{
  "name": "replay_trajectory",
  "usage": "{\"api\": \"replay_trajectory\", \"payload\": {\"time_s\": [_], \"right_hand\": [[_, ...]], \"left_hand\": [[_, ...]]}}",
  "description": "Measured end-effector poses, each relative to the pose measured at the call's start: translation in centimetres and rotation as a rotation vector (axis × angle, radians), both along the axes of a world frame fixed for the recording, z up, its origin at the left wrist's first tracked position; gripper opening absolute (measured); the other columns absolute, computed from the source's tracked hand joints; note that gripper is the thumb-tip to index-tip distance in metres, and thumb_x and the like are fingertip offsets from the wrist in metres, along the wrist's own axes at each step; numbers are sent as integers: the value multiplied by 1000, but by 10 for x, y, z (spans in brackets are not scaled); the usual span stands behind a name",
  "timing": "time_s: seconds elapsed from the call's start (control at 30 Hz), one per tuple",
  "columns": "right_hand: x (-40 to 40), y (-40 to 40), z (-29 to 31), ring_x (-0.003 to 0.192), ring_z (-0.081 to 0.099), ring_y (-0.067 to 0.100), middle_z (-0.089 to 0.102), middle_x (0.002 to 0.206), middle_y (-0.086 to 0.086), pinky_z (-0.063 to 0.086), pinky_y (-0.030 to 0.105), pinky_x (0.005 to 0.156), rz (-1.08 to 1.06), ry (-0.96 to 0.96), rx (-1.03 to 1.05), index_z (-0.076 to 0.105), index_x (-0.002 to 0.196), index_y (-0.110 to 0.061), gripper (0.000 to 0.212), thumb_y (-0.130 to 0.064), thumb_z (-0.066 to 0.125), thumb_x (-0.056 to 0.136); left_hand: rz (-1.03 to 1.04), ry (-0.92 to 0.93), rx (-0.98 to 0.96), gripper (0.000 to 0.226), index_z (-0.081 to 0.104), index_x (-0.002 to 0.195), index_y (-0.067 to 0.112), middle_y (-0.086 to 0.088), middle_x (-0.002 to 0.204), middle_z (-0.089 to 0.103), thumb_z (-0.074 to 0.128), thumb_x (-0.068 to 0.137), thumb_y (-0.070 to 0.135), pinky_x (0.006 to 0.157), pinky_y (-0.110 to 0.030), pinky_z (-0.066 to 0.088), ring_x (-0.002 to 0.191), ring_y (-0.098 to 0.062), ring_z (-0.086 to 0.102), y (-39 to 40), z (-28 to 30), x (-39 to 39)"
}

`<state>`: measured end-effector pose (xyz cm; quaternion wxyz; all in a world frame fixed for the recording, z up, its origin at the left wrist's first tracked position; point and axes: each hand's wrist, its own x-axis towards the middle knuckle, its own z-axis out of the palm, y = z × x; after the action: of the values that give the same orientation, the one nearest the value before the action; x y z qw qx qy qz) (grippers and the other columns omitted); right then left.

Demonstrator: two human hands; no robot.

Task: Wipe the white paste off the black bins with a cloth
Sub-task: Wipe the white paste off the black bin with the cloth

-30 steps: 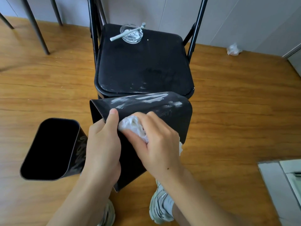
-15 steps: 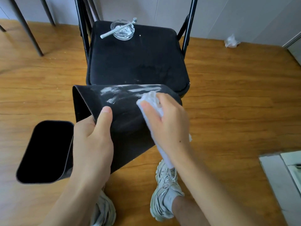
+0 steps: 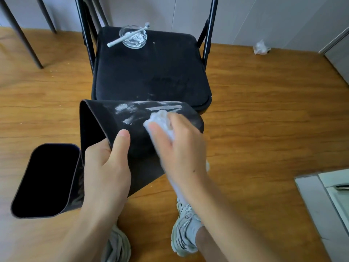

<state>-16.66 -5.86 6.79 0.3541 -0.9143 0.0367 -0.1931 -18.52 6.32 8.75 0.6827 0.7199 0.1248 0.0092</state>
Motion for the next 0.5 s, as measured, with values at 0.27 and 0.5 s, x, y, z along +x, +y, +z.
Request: {"api": "replay_trajectory", "payload": {"time_s": [0.27, 0.5], "right_hand": [[18, -49, -19, 53, 37, 2, 37, 59, -13, 22, 16, 49, -209, 129, -160, 43, 72, -23, 31, -45, 52, 93], [10, -42, -15, 51, 36, 3, 34, 59, -16, 20, 14, 47, -183, 101, -167, 42, 72, -23, 30, -43, 52, 93]], "left_hand": [[69, 67, 0, 58, 52, 74, -8, -31, 71, 57, 52, 84, 49, 71, -58, 54, 69, -41, 60, 4, -2, -8], [9, 8, 47, 64, 49, 72, -18, -30, 60, 43, 50, 91, 43, 58, -37, 34, 60, -25, 44, -5, 6, -6]]}}
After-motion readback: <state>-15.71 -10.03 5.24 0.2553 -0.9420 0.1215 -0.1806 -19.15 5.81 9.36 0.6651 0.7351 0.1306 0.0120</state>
